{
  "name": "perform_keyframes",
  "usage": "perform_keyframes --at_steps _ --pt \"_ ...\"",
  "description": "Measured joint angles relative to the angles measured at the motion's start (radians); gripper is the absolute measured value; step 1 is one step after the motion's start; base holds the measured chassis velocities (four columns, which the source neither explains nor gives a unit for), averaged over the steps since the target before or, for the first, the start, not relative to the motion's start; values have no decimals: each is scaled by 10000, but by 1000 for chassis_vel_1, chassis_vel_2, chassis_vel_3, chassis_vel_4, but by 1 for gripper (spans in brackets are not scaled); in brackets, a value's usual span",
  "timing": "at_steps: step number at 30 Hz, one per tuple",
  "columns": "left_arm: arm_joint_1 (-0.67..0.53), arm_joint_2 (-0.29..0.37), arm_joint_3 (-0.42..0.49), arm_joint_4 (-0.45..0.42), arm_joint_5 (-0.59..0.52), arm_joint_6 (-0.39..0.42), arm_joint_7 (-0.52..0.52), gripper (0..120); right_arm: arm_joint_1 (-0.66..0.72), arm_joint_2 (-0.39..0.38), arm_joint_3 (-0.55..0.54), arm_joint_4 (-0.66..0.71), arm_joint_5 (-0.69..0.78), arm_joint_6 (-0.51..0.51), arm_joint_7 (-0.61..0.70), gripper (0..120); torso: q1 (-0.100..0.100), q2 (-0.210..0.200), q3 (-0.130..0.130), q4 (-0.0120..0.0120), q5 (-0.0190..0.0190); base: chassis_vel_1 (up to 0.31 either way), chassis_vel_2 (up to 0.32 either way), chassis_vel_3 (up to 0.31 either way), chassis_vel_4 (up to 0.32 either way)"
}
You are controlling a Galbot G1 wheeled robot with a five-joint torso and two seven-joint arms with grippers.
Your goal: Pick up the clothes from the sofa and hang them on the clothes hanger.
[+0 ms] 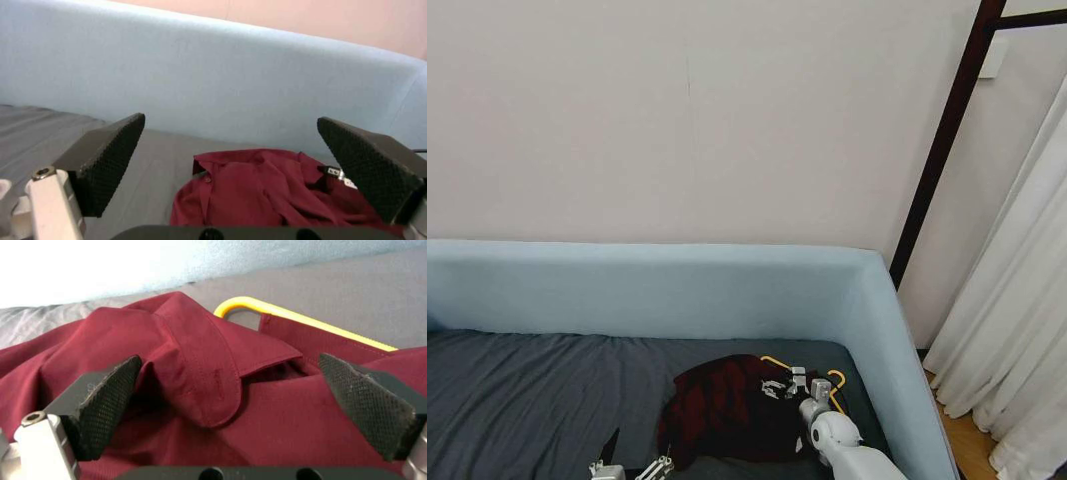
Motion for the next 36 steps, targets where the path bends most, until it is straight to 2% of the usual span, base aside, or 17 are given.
perform_keyframes --at_steps 6,9,13,15,16,22,23,27,29,32,36 --pt "35 -54 -16 -41 14 1 4 98 107 216 -23 -272 -141 6 -191 98 0 0 0 1 0 0 0 0 0" --pt "41 -80 -46 -45 11 -11 4 99 145 295 -76 -312 -167 7 -209 85 0 0 0 3 1 0 0 0 0" --pt "42 -99 -52 -45 1 -33 4 99 160 297 -122 -313 -166 7 -209 77 0 0 0 2 0 0 0 0 0" --pt "25 -117 -49 -30 -4 -41 3 99 159 286 -171 -313 -162 7 -208 64 0 0 0 2 1 0 0 0 0" --pt "25 -117 -49 -30 -4 -41 3 99 159 286 -171 -313 -162 7 -208 64 0 0 0 2 1 0 0 0 0" --pt "-58 -108 -26 55 -26 -50 3 99 104 311 -222 -319 -151 80 -236 36 -1 0 0 1 0 0 0 0 0" --pt "-58 -108 -26 55 -26 -50 3 99 104 311 -222 -319 -151 80 -236 36 -1 0 0 1 0 0 0 0 0" --pt "-74 -95 -16 71 -35 -50 3 99 117 375 -214 -420 -144 211 -286 19 0 0 0 2 1 0 0 0 0" --pt "-80 -90 -13 87 -35 -50 2 99 111 371 -214 -414 -133 235 -291 15 0 0 -1 2 1 0 0 0 0" --pt "-121 -83 7 137 -108 -47 -7 99 40 316 -248 -314 -102 252 -294 0 0 0 -1 1 1 0 0 0 0" --pt "-196 -77 39 163 -292 46 -51 99 -51 220 -295 -111 5 321 -305 0 0 0 0 2 1 0 0 0 0"
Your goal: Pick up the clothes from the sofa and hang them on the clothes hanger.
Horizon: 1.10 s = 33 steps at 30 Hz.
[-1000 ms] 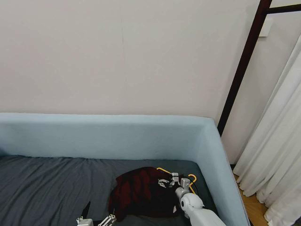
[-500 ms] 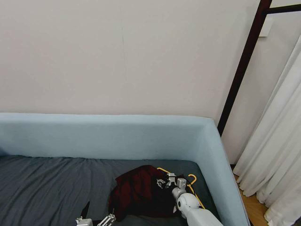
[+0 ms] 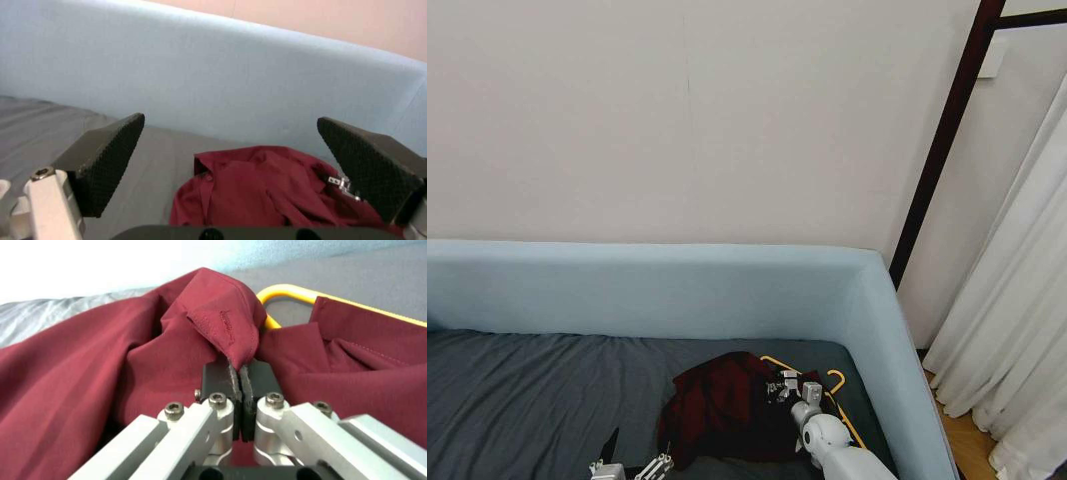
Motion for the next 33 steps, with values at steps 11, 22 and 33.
perform_keyframes --at_steps 11,22,33 --pt "-530 274 12 -68 -1508 1520 -1015 98 -587 -1066 -508 1662 487 -87 -20 0 0 0 0 1 1 0 0 0 0" --pt "-2501 1121 45 637 -4683 2749 -1180 98 -994 -2037 -735 2836 706 -165 -4 0 0 0 0 1 0 0 0 0 0" --pt "-5072 2396 677 3385 -6326 3635 -617 97 -1285 -2327 -591 3508 807 -182 118 0 0 -1 1 1 0 0 0 0 0"
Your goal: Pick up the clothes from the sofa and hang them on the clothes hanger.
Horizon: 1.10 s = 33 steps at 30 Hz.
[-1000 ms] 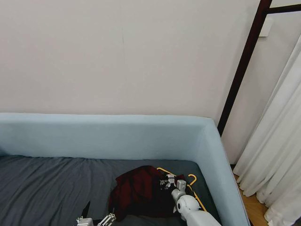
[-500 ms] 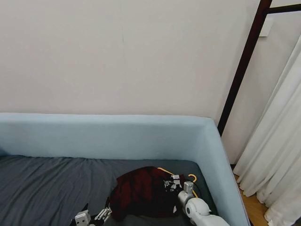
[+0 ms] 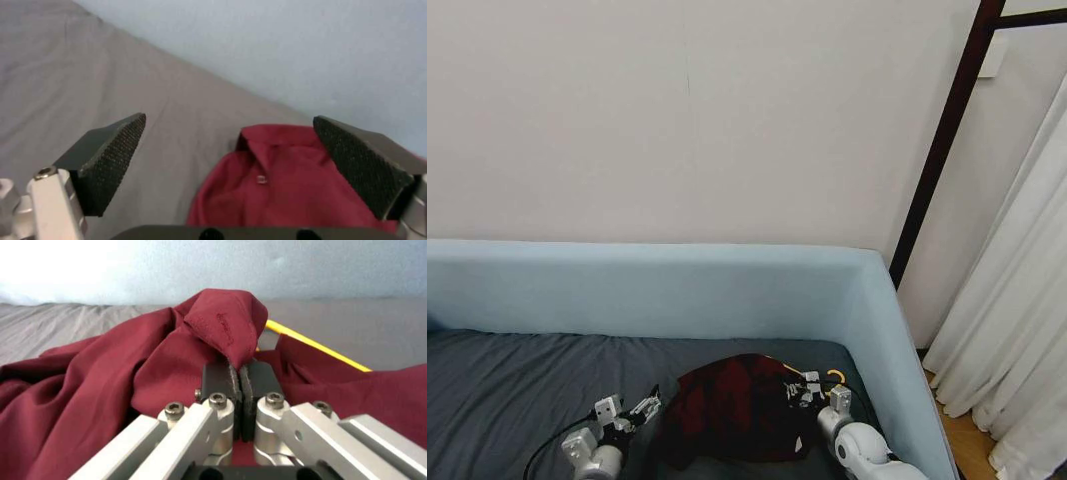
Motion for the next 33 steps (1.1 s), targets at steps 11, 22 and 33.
perform_keyframes --at_steps 11,22,33 --pt "-2122 -536 1359 2187 -1109 295 819 91 -175 -302 6 596 308 -200 274 0 0 1 0 -3 0 0 0 0 0" --pt "-3342 -871 1824 3454 -1837 1497 886 104 -156 -414 -9 611 447 -236 338 0 0 0 0 0 2 0 0 0 0" --pt "-3720 -1618 1720 4334 -2234 1571 751 91 -52 -521 -100 570 541 -251 427 0 0 0 0 -2 1 0 0 0 0"
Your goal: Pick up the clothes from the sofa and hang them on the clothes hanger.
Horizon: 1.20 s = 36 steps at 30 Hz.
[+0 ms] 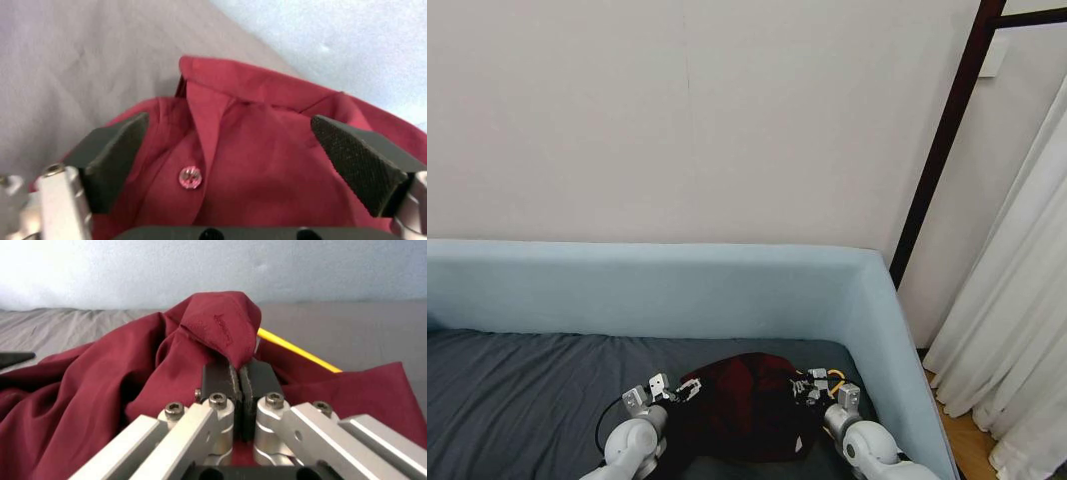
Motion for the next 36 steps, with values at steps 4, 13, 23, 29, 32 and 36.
perform_keyframes --at_steps 4,13,23,29,32,36 --pt "-87 -170 -68 258 12 -92 17 82 66 -12 0 -36 32 -26 54 0 -1 0 0 1 0 0 0 0 0" --pt "-353 -447 -223 829 -92 -390 239 45 10 -148 -90 79 93 -50 169 0 -1 1 0 0 -1 0 0 0 0" --pt "-473 -505 -185 1115 -171 -344 180 9 -21 -259 -151 273 198 -72 342 0 -1 2 0 1 0 0 0 0 0" --pt "-473 -550 -201 1138 -143 -400 185 0 -108 -362 -143 377 266 -82 369 0 -1 1 0 0 -1 0 0 0 0" --pt "-463 -527 -174 1078 -41 -522 229 0 -163 -390 -112 423 273 -82 369 0 -1 1 0 0 -1 0 0 0 0" --pt "-393 -394 -153 817 122 -727 263 0 -198 -391 -52 503 296 -82 343 0 -1 1 0 0 -1 0 0 0 0"
